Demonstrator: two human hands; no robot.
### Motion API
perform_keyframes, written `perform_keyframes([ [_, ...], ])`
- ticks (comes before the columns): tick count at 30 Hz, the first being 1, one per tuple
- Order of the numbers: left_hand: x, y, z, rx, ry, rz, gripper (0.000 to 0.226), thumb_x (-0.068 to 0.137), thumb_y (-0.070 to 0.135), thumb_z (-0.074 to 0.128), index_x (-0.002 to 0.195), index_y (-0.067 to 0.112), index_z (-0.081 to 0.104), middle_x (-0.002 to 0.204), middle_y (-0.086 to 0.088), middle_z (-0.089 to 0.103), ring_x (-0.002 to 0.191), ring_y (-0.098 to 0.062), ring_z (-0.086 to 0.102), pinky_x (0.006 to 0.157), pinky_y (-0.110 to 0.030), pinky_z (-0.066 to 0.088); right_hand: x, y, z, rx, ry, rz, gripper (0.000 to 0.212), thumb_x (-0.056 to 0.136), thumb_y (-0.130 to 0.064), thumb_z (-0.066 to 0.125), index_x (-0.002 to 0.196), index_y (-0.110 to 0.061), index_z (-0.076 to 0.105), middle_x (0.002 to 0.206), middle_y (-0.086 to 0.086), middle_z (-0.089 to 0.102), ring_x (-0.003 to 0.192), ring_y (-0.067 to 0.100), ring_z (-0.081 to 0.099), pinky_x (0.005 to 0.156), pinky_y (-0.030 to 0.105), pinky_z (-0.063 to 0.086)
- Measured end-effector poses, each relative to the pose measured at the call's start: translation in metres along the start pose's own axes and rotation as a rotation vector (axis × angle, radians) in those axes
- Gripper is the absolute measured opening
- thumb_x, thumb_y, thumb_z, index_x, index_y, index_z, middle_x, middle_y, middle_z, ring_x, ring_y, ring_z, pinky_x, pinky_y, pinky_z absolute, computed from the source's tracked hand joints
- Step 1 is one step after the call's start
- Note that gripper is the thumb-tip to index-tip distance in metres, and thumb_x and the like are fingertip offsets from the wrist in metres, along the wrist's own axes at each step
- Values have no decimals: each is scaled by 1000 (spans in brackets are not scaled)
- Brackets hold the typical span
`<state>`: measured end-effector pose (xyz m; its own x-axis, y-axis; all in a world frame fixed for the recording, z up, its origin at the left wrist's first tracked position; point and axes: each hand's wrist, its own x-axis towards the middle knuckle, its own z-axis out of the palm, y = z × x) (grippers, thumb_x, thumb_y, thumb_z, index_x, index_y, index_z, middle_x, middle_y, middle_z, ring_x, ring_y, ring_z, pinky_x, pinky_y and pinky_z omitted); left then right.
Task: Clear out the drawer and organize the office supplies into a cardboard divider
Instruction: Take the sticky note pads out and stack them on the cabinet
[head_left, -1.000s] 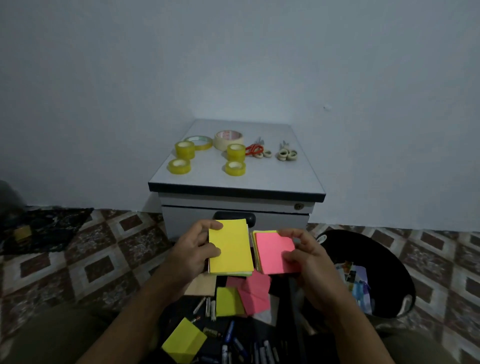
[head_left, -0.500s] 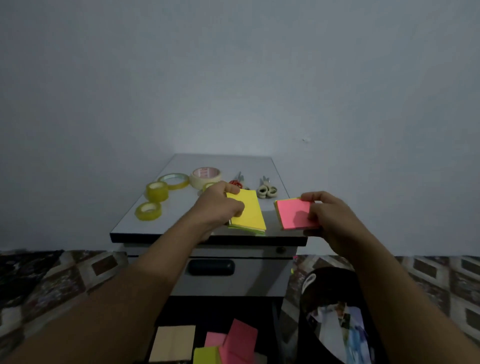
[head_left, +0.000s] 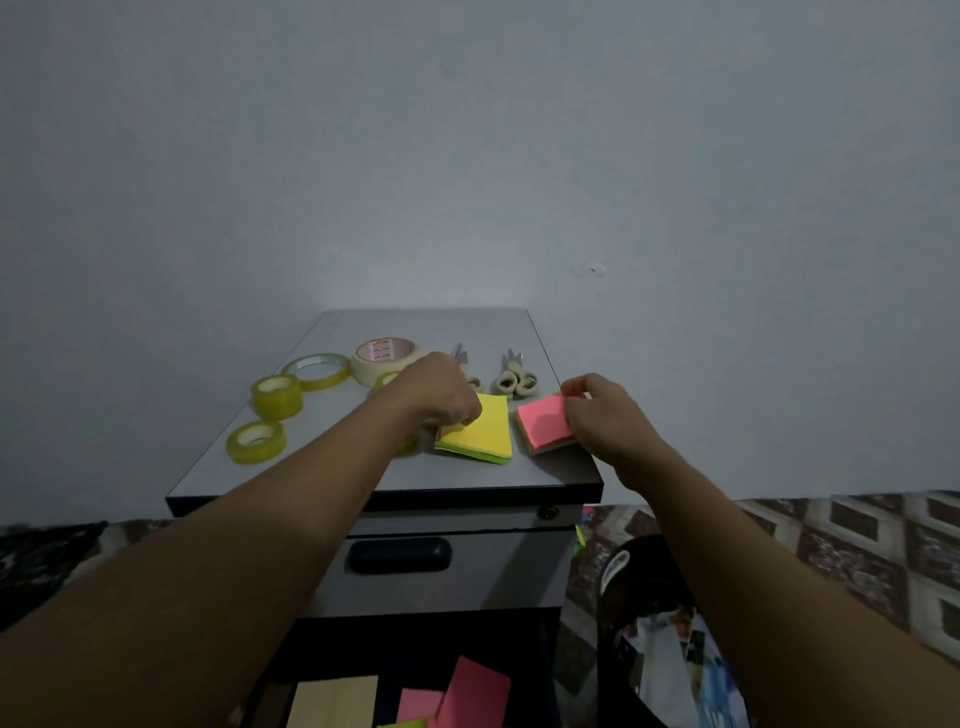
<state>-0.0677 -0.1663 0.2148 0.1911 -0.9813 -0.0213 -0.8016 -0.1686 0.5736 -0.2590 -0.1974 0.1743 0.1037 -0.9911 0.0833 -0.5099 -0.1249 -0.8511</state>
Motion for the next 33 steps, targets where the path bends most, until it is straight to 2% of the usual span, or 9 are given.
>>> perform_keyframes([
  [4, -10, 2, -3, 61, 13, 27, 10, 74, 9, 65, 74, 1, 58, 67, -11, 52, 61, -20, 43, 52, -28, 31, -5, -4, 9, -75, 20, -32, 43, 95, -19, 45, 137, -14, 52, 137, 9, 54, 122, 27, 51, 105, 43, 43],
  [7, -15, -1, -6, -5, 36, 30, 22, 78, 8, 62, 94, -5, 70, 85, -15, 66, 73, -20, 52, 61, -32, 39, -7, -5, 10, -138, 27, -50, 44, 95, -20, 46, 138, -14, 51, 138, 11, 53, 123, 28, 51, 105, 40, 43],
  [9, -20, -4, -9, -86, 50, 35, 27, 81, 6, 59, 102, -6, 70, 85, -11, 63, 75, -21, 51, 63, -33, 40, -7, -5, 10, -172, 20, -59, 43, 95, -21, 48, 138, -14, 51, 139, 11, 53, 123, 28, 51, 104, 40, 44],
  [13, -31, -14, -16, -224, 133, 37, 17, 85, 11, 53, 88, 8, 70, 88, -12, 71, 75, -27, 65, 71, -45, 60, -10, -4, 7, -270, 35, -88, 43, 94, -22, 53, 136, -12, 53, 137, 11, 54, 122, 28, 52, 100, 35, 44],
  [22, -76, -47, -33, -351, 248, 61, 16, 88, 12, 57, 88, 21, 70, 82, -2, 69, 72, -23, 65, 75, -50, 61, -18, 2, 3, -252, 56, -87, 43, 92, -26, 57, 132, -12, 56, 133, 11, 58, 116, 25, 55, 93, 34, 46],
  [25, -94, -64, -35, -416, 227, 86, 18, 88, 10, 60, 95, 23, 70, 92, 2, 70, 78, -25, 67, 77, -49, 61, -30, 6, 0, -236, 136, -149, 42, 93, -26, 58, 133, -14, 55, 134, 9, 57, 117, 24, 55, 93, 31, 42],
  [27, -109, -77, -34, -457, 192, 117, 21, 90, 6, 61, 99, 22, 70, 98, 3, 70, 83, -19, 66, 77, -42, 60, -42, 7, 1, -218, 221, -240, 39, 91, -23, 60, 129, -15, 58, 129, 6, 61, 108, 22, 59, 91, 32, 45],
  [29, -124, -92, -29, -471, 158, 125, 22, 91, 6, 62, 101, 25, 69, 103, 4, 71, 91, -16, 68, 78, -41, 60, -61, 7, 5, -141, 271, -298, 33, 89, -18, 60, 121, -16, 61, 116, 0, 64, 90, 15, 60, 78, 29, 45],
  [33, -150, -120, -11, -541, 133, 70, 17, 95, 7, 60, 100, 22, 67, 104, -11, 72, 86, -19, 67, 78, -47, 57, -101, 17, 23, 24, 204, -302, 18, 89, -13, 61, 105, -19, 66, 89, -4, 69, 72, 6, 62, 65, 20, 48],
])
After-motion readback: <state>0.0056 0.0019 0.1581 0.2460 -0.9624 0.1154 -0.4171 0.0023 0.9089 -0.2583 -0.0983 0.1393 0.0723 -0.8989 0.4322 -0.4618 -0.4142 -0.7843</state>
